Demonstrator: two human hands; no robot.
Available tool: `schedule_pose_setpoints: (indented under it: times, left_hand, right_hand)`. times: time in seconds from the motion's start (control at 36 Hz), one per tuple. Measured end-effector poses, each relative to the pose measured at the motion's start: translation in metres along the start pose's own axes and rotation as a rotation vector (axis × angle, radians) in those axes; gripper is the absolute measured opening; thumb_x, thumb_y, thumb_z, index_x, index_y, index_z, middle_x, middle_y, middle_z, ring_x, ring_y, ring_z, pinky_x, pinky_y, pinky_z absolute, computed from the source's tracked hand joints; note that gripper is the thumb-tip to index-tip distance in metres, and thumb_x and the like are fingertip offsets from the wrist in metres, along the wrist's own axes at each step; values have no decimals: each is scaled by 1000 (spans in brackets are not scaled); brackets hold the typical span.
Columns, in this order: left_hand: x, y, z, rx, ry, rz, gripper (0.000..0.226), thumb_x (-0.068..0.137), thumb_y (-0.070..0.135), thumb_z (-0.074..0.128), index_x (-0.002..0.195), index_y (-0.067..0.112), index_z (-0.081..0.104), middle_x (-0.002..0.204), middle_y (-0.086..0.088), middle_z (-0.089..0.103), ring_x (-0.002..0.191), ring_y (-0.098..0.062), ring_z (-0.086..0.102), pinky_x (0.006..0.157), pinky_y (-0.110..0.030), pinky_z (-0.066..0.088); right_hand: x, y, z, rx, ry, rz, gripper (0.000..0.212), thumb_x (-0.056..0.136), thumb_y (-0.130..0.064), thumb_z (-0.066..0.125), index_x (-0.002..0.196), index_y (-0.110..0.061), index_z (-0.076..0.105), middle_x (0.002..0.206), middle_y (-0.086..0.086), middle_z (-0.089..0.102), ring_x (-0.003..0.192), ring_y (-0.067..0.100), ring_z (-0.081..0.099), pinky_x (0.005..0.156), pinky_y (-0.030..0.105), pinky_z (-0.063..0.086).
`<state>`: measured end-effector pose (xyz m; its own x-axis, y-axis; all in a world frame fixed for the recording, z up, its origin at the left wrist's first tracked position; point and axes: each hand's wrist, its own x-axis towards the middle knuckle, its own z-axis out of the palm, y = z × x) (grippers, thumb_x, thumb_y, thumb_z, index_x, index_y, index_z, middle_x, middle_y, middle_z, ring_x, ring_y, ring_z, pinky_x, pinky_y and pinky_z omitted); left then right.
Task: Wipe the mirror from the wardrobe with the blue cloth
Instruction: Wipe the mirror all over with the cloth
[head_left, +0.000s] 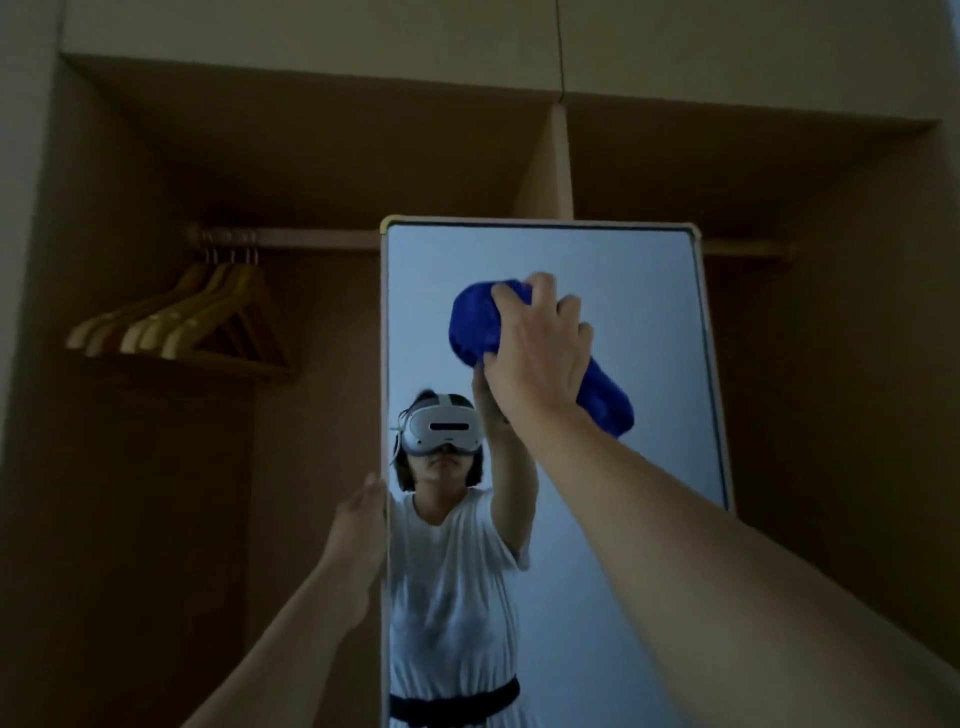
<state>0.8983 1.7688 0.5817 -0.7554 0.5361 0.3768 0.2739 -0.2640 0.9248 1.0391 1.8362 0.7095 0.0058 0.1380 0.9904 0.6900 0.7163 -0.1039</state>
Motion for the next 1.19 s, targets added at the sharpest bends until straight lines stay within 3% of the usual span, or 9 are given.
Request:
schedule_pose_setpoints:
  times: [0.06,0.11,0.19,0.31,0.42,0.64,0.86,0.97,1.19]
  left_hand:
    - [0,0,-1,13,-2,-31,57,100,44,30,125,-2,51,122,-29,56,115,-44,52,98,-50,41]
    - [-2,3,-1,12,-29,-25,59,100,44,29,132,-2,45,137,-28,43,127,-46,37,105,-54,31]
    - [-5,4,-1,-10,-44,-49,55,100,42,28,124,-2,51,115,-26,60,117,-43,50,98,-51,41]
    - [-12,10,-2,-114,-97,-31,36,100,29,32,86,11,60,61,-4,63,50,-10,61,48,-25,47]
    - [-12,13,-4,-392,-88,-122,31,100,31,36,111,11,57,103,-13,66,91,-21,63,68,-30,51]
    - [-7,11,-4,-341,-140,-248,71,92,63,24,132,9,48,135,-17,50,122,-35,48,80,-38,40]
    - [-3,4,-1,-75,-9,-122,58,97,49,32,125,3,54,87,-15,60,79,-26,58,69,-34,45]
    - [-6,2,3,-19,31,-65,45,99,44,29,79,13,55,66,-5,46,59,-16,43,58,-30,36]
    - [-4,-2,14,-57,107,39,43,102,38,26,80,11,53,68,-8,50,57,-17,45,54,-28,36]
  right_hand:
    - [0,-11,5,-17,29,-13,56,76,-23,74,127,-25,51,133,6,42,109,28,46,86,41,42]
    - [-12,-18,10,-25,39,-66,58,76,-21,75,129,-24,51,135,7,44,110,29,47,87,42,44]
    - [-44,-25,14,5,26,-149,62,69,-19,79,126,-23,55,131,8,50,105,30,52,81,42,47]
    - [-102,-34,19,15,-21,-270,64,57,-26,84,118,-25,64,123,5,58,95,29,59,72,41,51]
    - [-135,-34,20,37,-47,-300,51,64,-23,79,113,-27,67,119,5,62,89,28,62,68,39,53]
    - [-186,-3,23,79,-126,-469,56,58,-32,85,111,-29,67,114,1,63,85,25,62,65,34,52]
    - [-252,68,20,69,-237,-743,40,77,-33,61,116,-33,51,119,-5,44,91,21,51,67,33,55]
    - [-239,82,18,58,-274,-884,39,80,-27,66,116,-29,54,121,-2,46,87,22,57,64,35,53]
    - [-130,92,1,32,-110,-476,67,51,-21,89,114,-21,66,117,10,61,86,32,60,68,39,49]
